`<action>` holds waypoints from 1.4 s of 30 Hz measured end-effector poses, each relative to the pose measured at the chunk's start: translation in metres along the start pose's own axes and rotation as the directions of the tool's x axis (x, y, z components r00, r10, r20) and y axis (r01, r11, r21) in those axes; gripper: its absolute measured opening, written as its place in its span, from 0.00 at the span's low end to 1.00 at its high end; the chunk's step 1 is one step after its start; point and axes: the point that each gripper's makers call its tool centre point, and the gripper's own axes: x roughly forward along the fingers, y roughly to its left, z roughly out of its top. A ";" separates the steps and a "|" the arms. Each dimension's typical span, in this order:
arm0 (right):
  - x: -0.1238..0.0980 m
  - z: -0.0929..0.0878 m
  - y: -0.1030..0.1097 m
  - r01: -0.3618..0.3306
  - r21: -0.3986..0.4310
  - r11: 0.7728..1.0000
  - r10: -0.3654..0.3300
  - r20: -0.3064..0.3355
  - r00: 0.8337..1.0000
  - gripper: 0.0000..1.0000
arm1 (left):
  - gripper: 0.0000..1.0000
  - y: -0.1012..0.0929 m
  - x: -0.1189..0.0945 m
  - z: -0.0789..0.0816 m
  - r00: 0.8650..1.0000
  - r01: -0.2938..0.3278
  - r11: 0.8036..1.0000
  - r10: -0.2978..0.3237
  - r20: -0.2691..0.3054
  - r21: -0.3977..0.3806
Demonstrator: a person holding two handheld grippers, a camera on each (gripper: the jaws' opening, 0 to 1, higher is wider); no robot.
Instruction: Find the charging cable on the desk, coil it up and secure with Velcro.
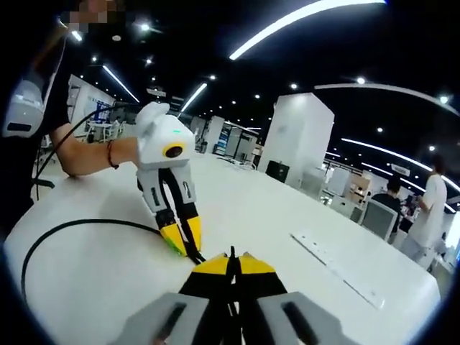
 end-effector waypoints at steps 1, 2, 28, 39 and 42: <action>0.001 -0.001 -0.002 0.001 0.004 1.000 -0.001 0.001 1.000 0.04 | 0.09 0.000 0.000 0.000 1.000 0.000 1.000 0.000 0.000 0.001; 0.002 -0.001 -0.004 0.001 0.007 1.000 -0.001 0.001 1.000 0.04 | 0.09 0.000 0.000 0.000 1.000 0.000 1.000 0.000 -0.001 0.001; 0.017 -0.019 -0.025 0.039 0.111 0.993 -0.037 -0.017 0.999 0.04 | 0.09 -0.001 0.000 -0.001 1.000 0.002 1.000 -0.002 -0.003 0.011; 0.024 -0.034 -0.033 0.048 0.144 0.988 -0.044 -0.033 0.998 0.04 | 0.09 -0.001 0.000 -0.001 1.000 0.003 1.000 -0.003 -0.002 0.015; 0.023 -0.037 -0.036 0.052 0.146 0.988 -0.047 -0.038 0.998 0.04 | 0.09 -0.001 0.000 -0.001 1.000 0.003 1.000 -0.003 -0.002 0.016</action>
